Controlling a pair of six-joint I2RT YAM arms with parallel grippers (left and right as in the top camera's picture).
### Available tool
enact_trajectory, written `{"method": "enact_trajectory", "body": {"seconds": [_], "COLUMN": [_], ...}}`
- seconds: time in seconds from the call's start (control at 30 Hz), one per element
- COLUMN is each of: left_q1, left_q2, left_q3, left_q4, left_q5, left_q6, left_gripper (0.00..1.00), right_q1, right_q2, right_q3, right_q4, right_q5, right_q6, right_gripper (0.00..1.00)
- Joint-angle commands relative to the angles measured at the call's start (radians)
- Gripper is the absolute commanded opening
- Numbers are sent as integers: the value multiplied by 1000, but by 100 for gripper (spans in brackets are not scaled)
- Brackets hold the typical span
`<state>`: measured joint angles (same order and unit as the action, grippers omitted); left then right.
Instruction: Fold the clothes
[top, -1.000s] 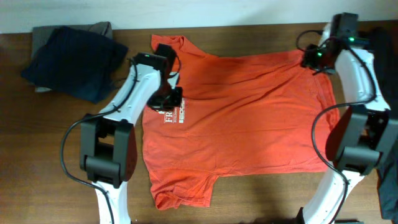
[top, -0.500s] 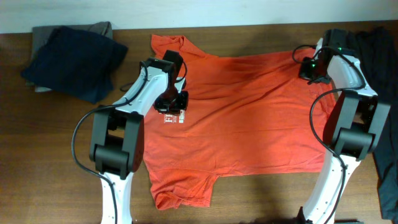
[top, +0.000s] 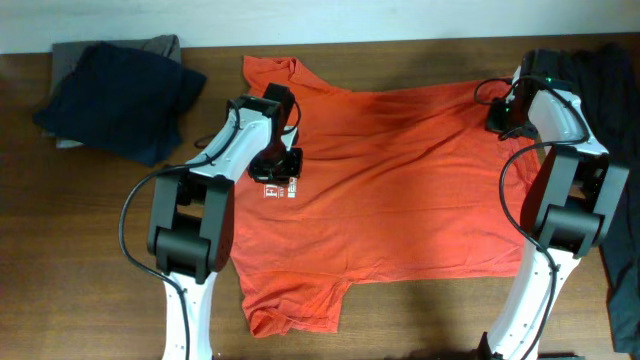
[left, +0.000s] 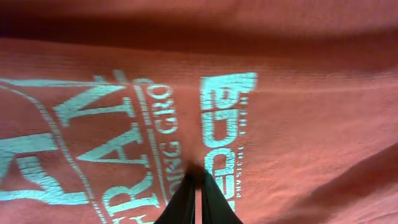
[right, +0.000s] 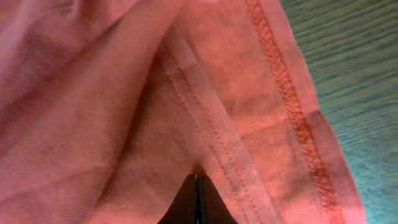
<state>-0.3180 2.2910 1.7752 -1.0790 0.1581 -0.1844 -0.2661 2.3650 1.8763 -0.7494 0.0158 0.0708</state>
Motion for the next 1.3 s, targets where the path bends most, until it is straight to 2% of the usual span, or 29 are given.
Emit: {"method": "enact_trajectory", "body": {"seconds": [0.0, 0.33, 0.67, 0.83, 1.0, 1.07, 1.13, 1.17, 1.2, 1.23, 1.27], "left_q1": [65, 152, 159, 159, 151, 144, 137, 135, 131, 128, 126], "left_q2": [61, 61, 61, 54, 5, -34, -85, -106, -135, -162, -185], "left_q3": [-10, -10, -7, 39, 117, 134, 138, 138, 138, 138, 138], "left_q4": [-2, -5, -10, -60, -130, -135, -133, -132, -135, -141, -150], "left_q5": [-80, -80, -80, -80, -80, -80, -80, -80, -80, -79, -79], "left_q6": [-13, -12, -2, -2, -1, -1, -1, -1, -1, 0, 2], "left_gripper": [7, 7, 7, 7, 8, 14, 28, 40, 77, 99, 99], "right_q1": [-26, -87, -96, -96, -93, -93, -94, -94, -94, -93, -93], "right_q2": [51, 72, 72, 71, 71, 70, 69, 67, 65, 62, 60], "right_q3": [10, 10, 45, 218, 497, 610, 740, 806, 866, 928, 986], "right_q4": [-19, -37, -66, -193, -402, -491, -593, -641, -687, -735, -781], "right_q5": [61, 90, 184, 217, 213, 213, 203, 175, 147, 116, 87], "right_q6": [-16, -15, -9, 106, 184, 231, 286, 287, 287, 296, 312], "right_gripper": [4, 4, 4, 4, 5, 7, 14, 17, 22, 25, 27]}}
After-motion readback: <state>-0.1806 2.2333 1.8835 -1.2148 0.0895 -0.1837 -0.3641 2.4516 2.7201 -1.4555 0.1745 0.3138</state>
